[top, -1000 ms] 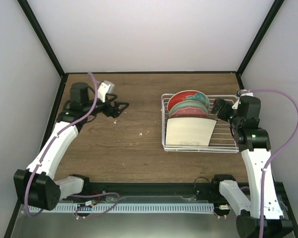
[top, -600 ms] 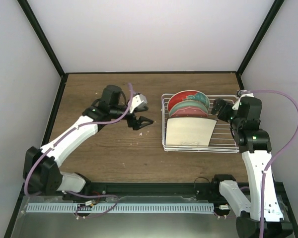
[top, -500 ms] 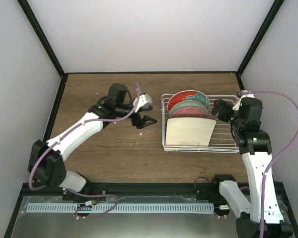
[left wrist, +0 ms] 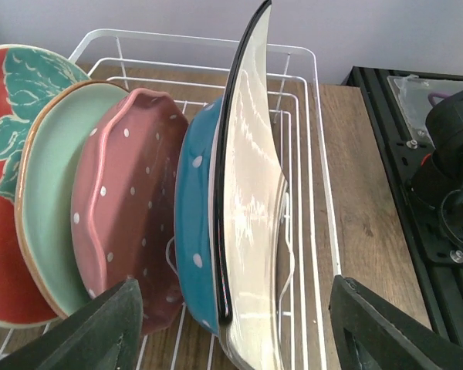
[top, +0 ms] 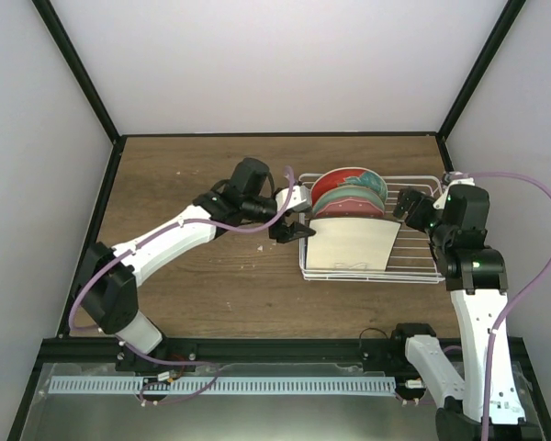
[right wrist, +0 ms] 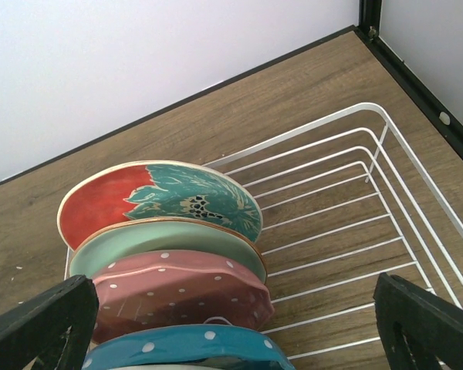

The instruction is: Unload the plates from the dish rack

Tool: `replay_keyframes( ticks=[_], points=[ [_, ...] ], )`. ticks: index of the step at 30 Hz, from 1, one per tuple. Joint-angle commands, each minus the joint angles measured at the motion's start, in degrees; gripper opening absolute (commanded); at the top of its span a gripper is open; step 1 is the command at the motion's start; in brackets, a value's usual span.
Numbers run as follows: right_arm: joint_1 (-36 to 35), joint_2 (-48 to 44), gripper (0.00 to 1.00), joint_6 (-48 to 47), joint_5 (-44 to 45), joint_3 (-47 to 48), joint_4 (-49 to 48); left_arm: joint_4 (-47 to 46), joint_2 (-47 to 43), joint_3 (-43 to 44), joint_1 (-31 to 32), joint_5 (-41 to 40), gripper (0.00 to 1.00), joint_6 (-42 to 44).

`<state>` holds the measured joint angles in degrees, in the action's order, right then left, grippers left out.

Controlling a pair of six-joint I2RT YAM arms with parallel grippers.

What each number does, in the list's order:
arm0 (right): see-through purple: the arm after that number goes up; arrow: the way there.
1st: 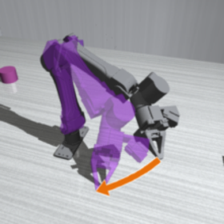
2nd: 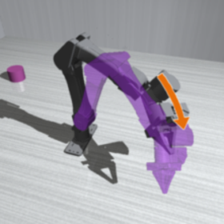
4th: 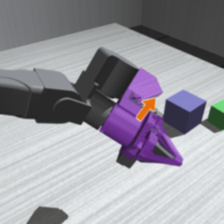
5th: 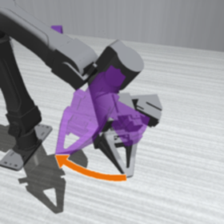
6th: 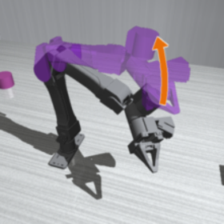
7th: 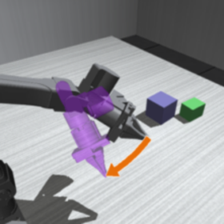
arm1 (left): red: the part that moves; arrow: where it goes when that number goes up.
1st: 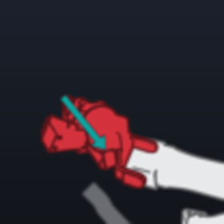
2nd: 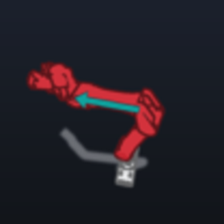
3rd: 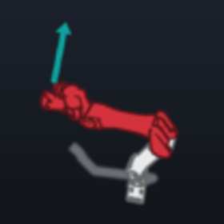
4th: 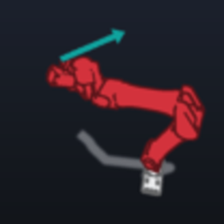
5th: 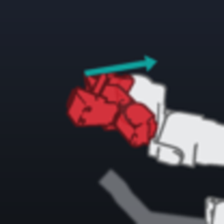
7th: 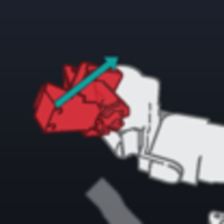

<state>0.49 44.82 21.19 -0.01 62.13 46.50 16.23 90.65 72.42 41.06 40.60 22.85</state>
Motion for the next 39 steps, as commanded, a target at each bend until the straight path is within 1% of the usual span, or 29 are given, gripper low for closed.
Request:
replay_keyframes(
  ticks=[1, 6, 9, 16, 18, 21, 22, 29, 34, 39],
  points=[
    [-0.75, -0.96, 1.00, -0.71, 1.36, 2.82, 1.69, -2.70, 2.67, 2.28, 1.58, -1.40, 0.66, 1.21],
    [-0.76, -0.96, 1.00, -0.71, 1.66, 3.26, 1.95, -4.53, 4.75, 2.78, 2.85, -3.85, 0.61, 1.36],
    [-0.76, -0.94, 1.00, -0.70, 2.00, 3.32, 2.19, -5.57, 5.69, 2.99, 3.15, -4.58, 0.54, 1.06],
    [-0.75, -1.51, 1.00, -0.76, 3.54, 3.06, 3.24, -6.39, 5.63, 3.25, 4.14, -5.20, 0.27, 0.35],
    [-0.78, -1.84, 1.00, -0.78, 3.91, 2.82, 3.33, -6.10, 5.38, 3.20, 4.30, -5.34, 0.17, 0.50],
    [-0.76, -2.22, 1.00, -0.61, 4.26, 2.33, 3.42, -5.80, 4.95, 2.99, 4.41, -5.63, 0.05, 0.59],
    [-0.76, -2.23, 1.00, -0.53, 4.31, 2.18, 3.35, -5.63, 4.72, 2.99, 4.46, -5.61, 0.04, 0.58],
    [-0.75, -2.44, 1.00, 0.37, 4.15, 1.34, 2.83, -4.86, 1.89, 3.65, 4.51, -6.35, 0.04, 0.12],
    [-0.76, -2.49, 1.00, 0.72, 4.14, 1.00, 2.72, -3.15, -0.83, 6.58, 4.56, -7.14, 0.04, -0.08],
    [-0.76, -3.03, 1.00, 1.08, 4.52, 0.46, 2.55, -2.09, -2.79, 9.95, 4.50, -6.58, 0.04, -2.10]
  ],
)
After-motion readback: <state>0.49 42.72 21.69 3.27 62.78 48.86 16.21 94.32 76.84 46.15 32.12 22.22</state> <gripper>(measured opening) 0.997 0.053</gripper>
